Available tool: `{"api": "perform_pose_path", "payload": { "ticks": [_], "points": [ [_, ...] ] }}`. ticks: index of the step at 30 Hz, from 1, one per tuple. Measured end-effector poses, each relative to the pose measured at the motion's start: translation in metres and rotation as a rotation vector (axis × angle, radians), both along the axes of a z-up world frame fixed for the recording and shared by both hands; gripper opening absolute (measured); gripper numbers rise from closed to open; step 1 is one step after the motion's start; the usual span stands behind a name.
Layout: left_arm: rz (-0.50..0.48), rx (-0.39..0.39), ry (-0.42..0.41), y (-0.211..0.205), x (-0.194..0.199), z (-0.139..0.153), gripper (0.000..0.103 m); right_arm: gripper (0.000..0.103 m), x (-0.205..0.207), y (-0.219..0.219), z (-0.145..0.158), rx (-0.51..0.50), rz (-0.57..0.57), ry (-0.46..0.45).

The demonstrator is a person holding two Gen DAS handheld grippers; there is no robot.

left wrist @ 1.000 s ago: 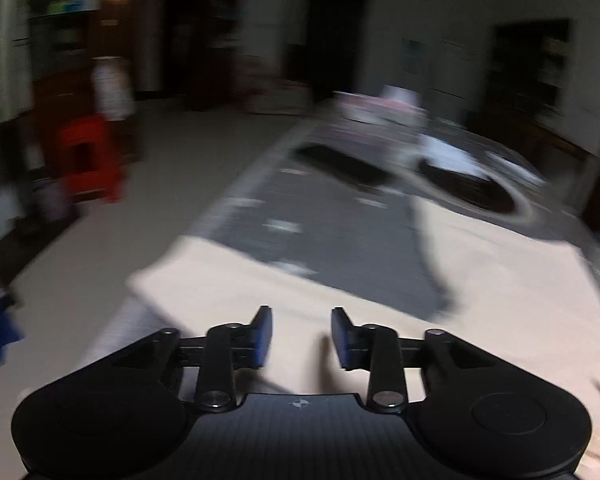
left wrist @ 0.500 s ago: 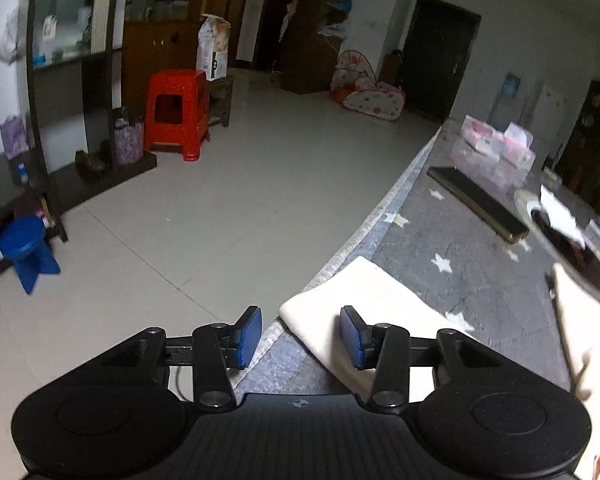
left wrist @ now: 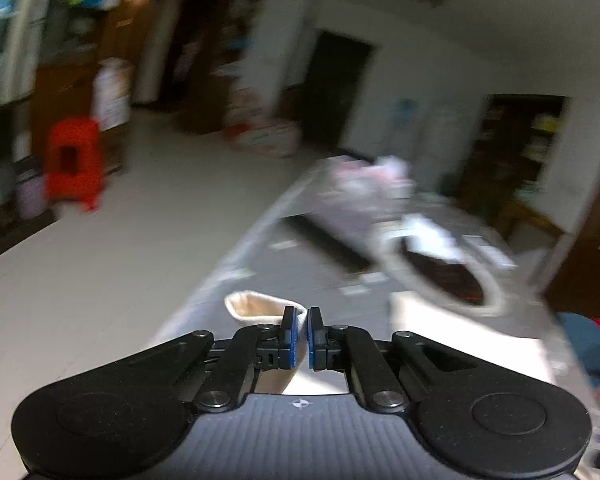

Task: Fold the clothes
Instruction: 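Grasp the sleeve cuff nearest the left gripper with the left gripper, then lift and fold the held sleeve across the sweatshirt body, then release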

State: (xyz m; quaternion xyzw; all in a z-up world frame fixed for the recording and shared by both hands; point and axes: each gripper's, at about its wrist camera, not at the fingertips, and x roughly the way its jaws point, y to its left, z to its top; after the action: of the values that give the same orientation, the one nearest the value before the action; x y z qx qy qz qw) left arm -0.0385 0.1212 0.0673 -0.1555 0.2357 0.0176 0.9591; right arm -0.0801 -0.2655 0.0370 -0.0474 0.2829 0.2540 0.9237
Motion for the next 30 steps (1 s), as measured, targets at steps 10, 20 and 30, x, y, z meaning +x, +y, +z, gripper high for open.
{"api": "perform_pose_path", "payload": {
  "ticks": [10, 20, 30],
  "points": [
    [-0.376, -0.076, -0.075, -0.109, 0.001, 0.039, 0.006, 0.047, -0.009, -0.025, 0.0, 0.024, -0.059, -0.018],
    [-0.662, -0.117, 0.026, -0.203, 0.003, 0.004, 0.006, 0.049, -0.014, -0.049, -0.006, 0.037, -0.133, -0.005],
    [-0.665, -0.01, 0.096, -0.185, -0.009, -0.031, 0.03, 0.05, -0.011, -0.053, -0.01, 0.038, -0.145, 0.017]
  ]
}}
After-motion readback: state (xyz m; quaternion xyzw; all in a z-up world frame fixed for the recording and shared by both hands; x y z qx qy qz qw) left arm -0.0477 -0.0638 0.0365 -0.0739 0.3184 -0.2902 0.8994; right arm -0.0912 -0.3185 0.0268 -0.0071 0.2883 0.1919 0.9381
